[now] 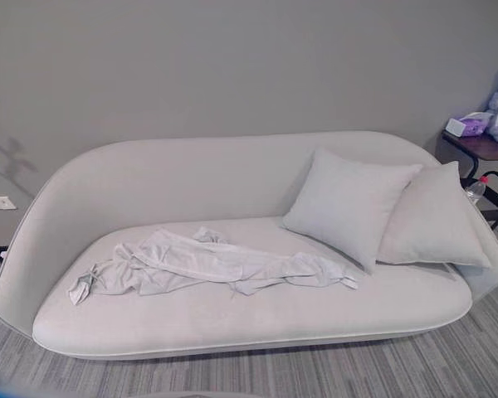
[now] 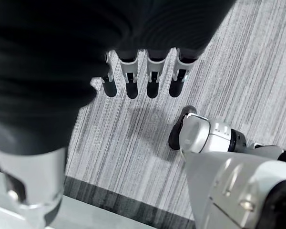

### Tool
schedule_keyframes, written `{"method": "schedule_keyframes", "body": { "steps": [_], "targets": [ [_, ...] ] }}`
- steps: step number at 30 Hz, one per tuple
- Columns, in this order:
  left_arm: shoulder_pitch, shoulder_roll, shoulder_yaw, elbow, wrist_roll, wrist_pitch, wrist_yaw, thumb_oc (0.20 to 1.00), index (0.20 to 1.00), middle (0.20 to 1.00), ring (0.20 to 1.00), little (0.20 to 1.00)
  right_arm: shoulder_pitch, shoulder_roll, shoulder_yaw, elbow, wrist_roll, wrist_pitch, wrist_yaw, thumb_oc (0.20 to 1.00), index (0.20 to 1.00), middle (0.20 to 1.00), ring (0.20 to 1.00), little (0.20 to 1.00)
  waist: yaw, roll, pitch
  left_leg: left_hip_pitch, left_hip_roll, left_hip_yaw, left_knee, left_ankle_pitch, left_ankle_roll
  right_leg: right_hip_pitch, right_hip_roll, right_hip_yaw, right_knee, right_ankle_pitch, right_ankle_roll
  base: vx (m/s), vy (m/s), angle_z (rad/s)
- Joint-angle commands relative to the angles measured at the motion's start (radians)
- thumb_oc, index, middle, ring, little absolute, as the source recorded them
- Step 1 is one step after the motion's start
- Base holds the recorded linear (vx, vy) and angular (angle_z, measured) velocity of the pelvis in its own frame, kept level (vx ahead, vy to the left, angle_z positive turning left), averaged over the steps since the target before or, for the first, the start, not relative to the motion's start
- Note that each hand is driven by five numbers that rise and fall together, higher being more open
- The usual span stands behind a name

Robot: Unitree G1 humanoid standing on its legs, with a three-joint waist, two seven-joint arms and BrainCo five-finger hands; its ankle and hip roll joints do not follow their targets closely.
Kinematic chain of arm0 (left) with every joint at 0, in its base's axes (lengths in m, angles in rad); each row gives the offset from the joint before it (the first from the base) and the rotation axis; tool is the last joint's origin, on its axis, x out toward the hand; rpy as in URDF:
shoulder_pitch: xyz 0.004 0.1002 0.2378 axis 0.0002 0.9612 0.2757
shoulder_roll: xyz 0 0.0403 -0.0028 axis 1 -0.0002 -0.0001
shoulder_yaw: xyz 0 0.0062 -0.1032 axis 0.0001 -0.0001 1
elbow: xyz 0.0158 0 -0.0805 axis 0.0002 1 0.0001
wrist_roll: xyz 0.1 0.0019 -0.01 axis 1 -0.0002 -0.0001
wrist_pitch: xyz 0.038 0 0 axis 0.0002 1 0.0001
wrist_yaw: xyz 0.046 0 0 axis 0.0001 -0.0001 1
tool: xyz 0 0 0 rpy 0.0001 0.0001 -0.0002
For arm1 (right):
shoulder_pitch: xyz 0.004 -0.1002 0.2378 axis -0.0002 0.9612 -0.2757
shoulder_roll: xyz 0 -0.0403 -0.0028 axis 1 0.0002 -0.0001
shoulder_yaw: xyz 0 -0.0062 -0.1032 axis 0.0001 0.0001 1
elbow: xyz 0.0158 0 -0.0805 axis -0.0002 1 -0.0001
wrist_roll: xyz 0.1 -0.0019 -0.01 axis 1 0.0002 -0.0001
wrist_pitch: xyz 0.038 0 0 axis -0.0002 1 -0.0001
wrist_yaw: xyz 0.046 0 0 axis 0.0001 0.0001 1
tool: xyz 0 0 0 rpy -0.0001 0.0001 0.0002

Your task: Hang the clothes on the sofa on the clothes rack.

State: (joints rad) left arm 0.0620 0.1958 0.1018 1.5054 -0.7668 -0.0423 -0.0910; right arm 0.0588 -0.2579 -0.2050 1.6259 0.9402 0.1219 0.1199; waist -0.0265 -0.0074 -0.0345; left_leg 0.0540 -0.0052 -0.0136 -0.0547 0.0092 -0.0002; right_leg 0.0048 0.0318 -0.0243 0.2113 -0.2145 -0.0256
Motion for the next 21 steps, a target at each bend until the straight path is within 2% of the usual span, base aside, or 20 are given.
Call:
{"method": "schedule_keyframes", "body": {
  "steps": [1,15,21],
  "targets": [
    [-0.059,-0.011,0.030,0.025,0.033,-0.028,-0.002,1.000,1.000,1.000,1.000,1.000,-0.056,0.031,0.001,0.063,-0.017,-0.010,0.012,1.000,1.000,1.000,1.000,1.000,-0.014,-0.038,-0.018,0.066,0.032,-0.028,-0.033,-0.074,-0.026,0.108,-0.067,0.045,-0.296,0.172,0.098,0.00,0.000,0.00],
    [-0.059,-0.016,0.038,0.027,0.012,-0.031,-0.007,1.000,1.000,1.000,1.000,1.000,-0.055,0.035,0.017,0.049,-0.034,-0.021,0.015,1.000,1.000,1.000,1.000,1.000,-0.014,-0.039,-0.019,0.065,0.034,-0.030,-0.033,-0.067,-0.027,0.106,-0.065,0.046,-0.294,0.175,0.097,0.00,0.000,0.00],
    [-0.055,-0.022,0.040,0.017,0.001,-0.048,0.004,1.000,1.000,1.000,1.000,1.000,-0.047,0.044,0.062,-0.009,-0.094,-0.072,-0.002,1.000,1.000,1.000,1.000,1.000,-0.017,-0.041,-0.014,0.073,0.038,-0.029,-0.033,-0.076,-0.029,0.112,-0.061,0.045,-0.292,0.166,0.097,0.00,0.000,0.00]
  ]
}}
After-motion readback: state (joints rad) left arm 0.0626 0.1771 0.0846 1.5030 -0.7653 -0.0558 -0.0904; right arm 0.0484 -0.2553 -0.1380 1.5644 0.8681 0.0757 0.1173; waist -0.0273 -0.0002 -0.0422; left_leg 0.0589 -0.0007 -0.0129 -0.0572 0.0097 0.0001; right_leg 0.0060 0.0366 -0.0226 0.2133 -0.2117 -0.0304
